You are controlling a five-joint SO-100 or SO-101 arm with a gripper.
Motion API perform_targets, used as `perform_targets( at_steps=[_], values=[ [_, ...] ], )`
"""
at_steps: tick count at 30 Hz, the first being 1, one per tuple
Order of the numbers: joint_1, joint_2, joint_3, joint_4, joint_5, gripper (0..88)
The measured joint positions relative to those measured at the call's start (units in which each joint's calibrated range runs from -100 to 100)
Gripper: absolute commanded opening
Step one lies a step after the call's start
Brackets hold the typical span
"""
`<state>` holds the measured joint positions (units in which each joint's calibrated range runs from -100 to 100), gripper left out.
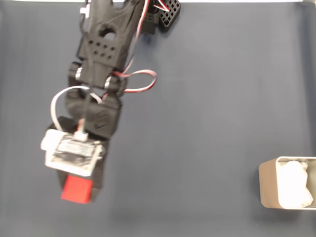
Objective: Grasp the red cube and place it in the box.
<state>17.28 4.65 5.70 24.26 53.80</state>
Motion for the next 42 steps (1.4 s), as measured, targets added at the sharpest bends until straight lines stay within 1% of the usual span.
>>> perform_targets(
  at_steps=[9, 17, 33, 42],
  values=[
    [-7.42, -5.99, 0.27, 4.77, -0.59, 6.2],
    [-14.61, -8.86, 0.27, 5.89, -0.59, 6.1],
    [-26.63, -9.12, 0.27, 6.60, -0.39, 6.0],
    [-31.90, -8.16, -0.90, 6.60, -0.39, 6.1]
  ],
)
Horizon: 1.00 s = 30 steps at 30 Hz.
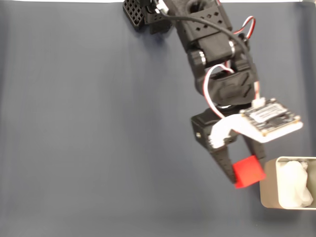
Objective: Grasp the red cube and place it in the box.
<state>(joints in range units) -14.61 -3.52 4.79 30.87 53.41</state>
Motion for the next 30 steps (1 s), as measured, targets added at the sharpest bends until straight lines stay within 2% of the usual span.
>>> perform_targets(
  at_steps=[11, 30],
  values=[
    [-5.64, 9.12, -10.22, 0.00, 0.00, 6.3],
    [-10.31, 22.32, -21.61, 0.00, 0.00, 6.0]
  ],
)
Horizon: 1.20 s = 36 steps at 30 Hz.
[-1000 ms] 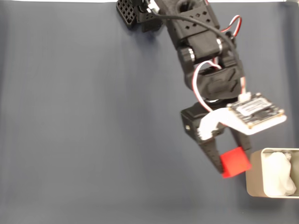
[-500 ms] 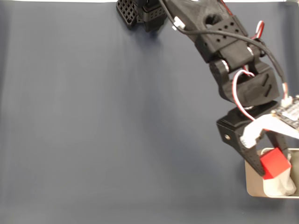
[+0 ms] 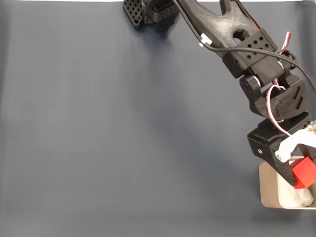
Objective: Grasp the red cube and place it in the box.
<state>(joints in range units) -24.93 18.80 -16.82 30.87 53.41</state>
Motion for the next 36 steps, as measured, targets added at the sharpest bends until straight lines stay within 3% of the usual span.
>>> perform_targets(
  at_steps=[36],
  values=[
    [-0.89, 10.77, -8.95, 0.00, -0.63, 5.7]
  ],
)
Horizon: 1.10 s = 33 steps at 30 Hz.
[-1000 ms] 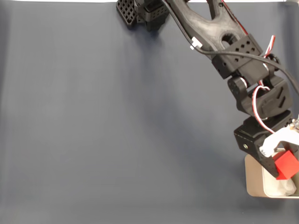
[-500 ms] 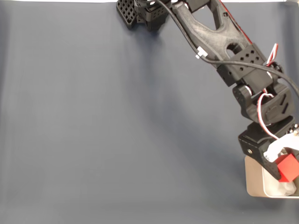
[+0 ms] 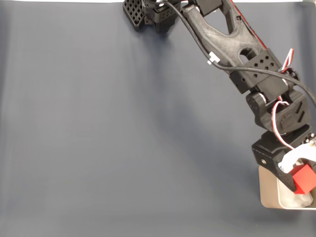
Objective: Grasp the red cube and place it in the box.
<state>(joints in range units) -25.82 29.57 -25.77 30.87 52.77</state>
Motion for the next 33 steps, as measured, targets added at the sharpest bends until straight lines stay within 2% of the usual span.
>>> perform_targets(
  at_steps=[3, 10, 18, 33],
  values=[
    [0.00, 0.00, 0.00, 0.00, 0.10, 8.5],
    [0.00, 0.00, 0.00, 0.00, -1.03, 33.1],
    [0.00, 0.00, -1.45, 0.00, -1.66, 45.9],
    [0.00, 0.00, -2.80, 0.00, -1.66, 48.6]
  ],
)
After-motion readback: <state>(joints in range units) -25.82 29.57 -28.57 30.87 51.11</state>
